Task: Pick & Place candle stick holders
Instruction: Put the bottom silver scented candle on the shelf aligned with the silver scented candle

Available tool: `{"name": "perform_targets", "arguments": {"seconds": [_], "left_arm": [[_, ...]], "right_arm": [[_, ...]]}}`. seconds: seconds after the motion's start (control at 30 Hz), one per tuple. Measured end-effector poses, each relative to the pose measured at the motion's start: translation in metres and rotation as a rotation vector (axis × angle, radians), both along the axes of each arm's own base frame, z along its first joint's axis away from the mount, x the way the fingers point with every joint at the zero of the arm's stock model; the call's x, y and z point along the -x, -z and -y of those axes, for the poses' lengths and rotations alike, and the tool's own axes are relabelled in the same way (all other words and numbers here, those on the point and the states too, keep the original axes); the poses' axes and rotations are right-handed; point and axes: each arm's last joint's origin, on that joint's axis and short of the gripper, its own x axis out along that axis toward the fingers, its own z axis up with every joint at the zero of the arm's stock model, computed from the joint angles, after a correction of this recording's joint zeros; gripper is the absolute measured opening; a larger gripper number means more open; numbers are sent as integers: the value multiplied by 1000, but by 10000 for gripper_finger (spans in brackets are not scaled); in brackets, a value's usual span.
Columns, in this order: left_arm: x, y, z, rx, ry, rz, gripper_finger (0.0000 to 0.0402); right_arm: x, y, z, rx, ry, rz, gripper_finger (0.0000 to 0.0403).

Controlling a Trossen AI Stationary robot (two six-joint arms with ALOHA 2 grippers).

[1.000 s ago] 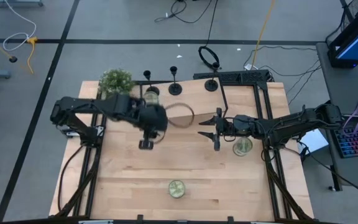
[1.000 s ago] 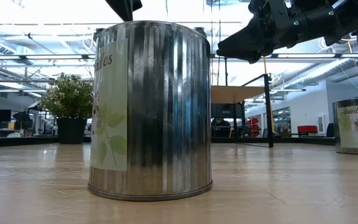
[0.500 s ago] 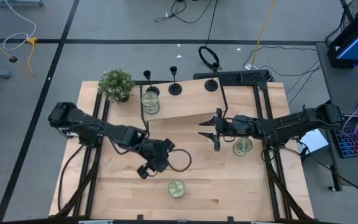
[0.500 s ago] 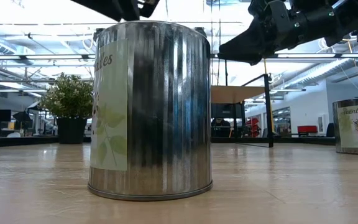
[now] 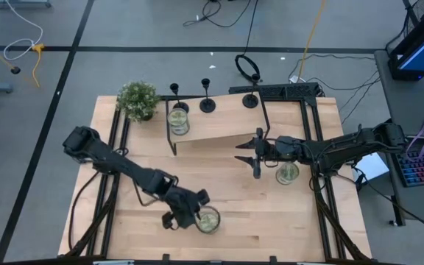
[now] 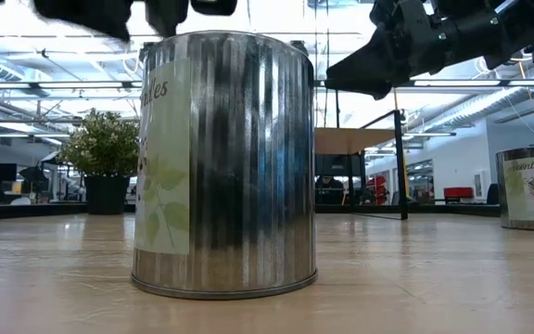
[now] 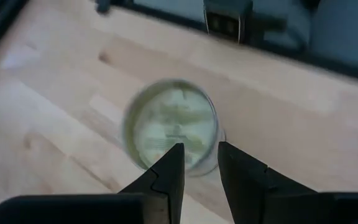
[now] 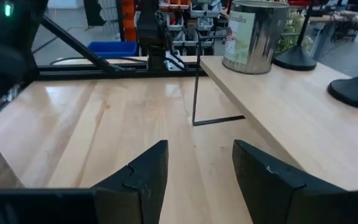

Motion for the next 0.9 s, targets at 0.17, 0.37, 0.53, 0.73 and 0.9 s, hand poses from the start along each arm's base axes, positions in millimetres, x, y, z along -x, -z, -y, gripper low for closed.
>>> {"name": "perform_targets", "arguments": {"seconds": [0.17, 0.37, 0.53, 0.73, 0.9], "left_arm": [[-5, 24, 14, -131, -22, 20, 103], [-5, 35, 34, -131, 11, 57, 68], [-10, 39, 34, -107, -44, 62, 12], [-20, 37, 23, -19, -190, 45, 14], [-28, 12, 24, 53, -217, 119, 8]], "right_arm": [[0, 1, 0, -30, 6, -6, 171], [1, 6, 0, -64, 13, -54, 171], [2, 8, 0, -86, 18, -72, 171], [2, 8, 0, -86, 18, -73, 171], [2, 7, 0, -87, 16, -66, 171]]}}
